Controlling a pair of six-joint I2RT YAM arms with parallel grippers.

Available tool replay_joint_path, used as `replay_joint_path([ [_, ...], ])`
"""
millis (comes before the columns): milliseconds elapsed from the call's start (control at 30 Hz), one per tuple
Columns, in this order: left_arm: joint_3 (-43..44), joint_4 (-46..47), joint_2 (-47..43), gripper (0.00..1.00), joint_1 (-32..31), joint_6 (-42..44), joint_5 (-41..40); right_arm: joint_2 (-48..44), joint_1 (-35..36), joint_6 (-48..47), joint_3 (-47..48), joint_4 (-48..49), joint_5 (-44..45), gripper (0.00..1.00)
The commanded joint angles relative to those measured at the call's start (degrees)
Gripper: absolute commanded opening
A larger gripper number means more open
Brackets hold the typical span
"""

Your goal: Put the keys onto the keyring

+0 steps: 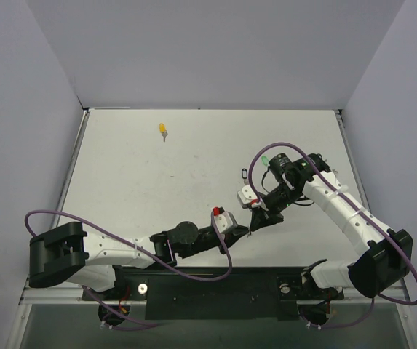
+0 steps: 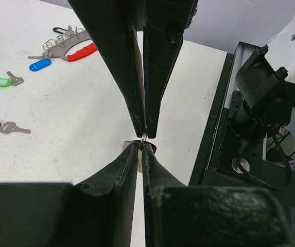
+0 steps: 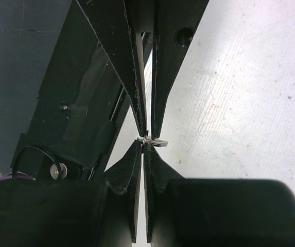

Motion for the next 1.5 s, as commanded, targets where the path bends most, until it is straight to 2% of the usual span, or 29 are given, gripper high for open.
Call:
replay_joint_path([
  [0, 2.24, 0.84, 0.09, 0.19, -0.25, -0.9, -1.41, -0.12, -0.26, -0.33, -0.45, -2.43, -3.7, 0.0],
  [500, 2.15, 1.72, -0.09, 0.19, -0.25, -1.43, -2.29, 0.41, -0.17, -0.15, -0.8, -2.25, -4.22, 0.0],
  [533, 2.15, 1.72, -0.17, 0.18, -0.25, -1.51, -2.29, 0.32, -0.08, -0.15, -0.89, -2.34, -4.31, 0.0],
  [600, 2.06, 1.81, -0.18, 0.08, -0.25, -1.43, -2.29, 0.5, -0.08, -0.07, -0.8, -2.34, -4.4, 0.0],
  [633, 1.97, 1.81, -0.35, 0.0, -0.25, -1.34, -2.38, 0.5, -0.08, -0.07, -0.8, -2.25, -4.31, 0.0],
  [833, 1.18, 0.5, -1.93, 0.0, -0.17, -0.46, -2.02, 0.5, -0.08, 0.63, -0.97, -1.99, -4.14, 0.0],
  [867, 1.27, -1.34, -2.98, 0.0, -0.08, -0.11, -1.76, 0.67, -0.08, 0.9, -0.97, -1.9, -4.13, 0.0],
  [1000, 3.81, -12.75, -6.32, 0.0, 1.32, -0.11, 0.52, 0.67, -0.17, 3.71, -0.89, -0.59, -4.22, 0.25],
  [1133, 6.88, -24.27, -8.87, 0.0, 4.13, -0.9, 5.52, 0.76, -0.96, 7.49, 0.51, 0.2, -4.31, 0.37],
  [1333, 14.97, -41.41, -7.66, 0.0, 8.79, -1.6, 18.17, 0.67, -1.75, 14.16, 0.7, 3.63, -5.01, 0.42],
  [1467, 20.86, -50.74, -4.58, 0.0, 9.85, -0.81, 22.49, 1.2, -1.75, 17.33, 0.34, 6.09, -6.42, 0.42],
])
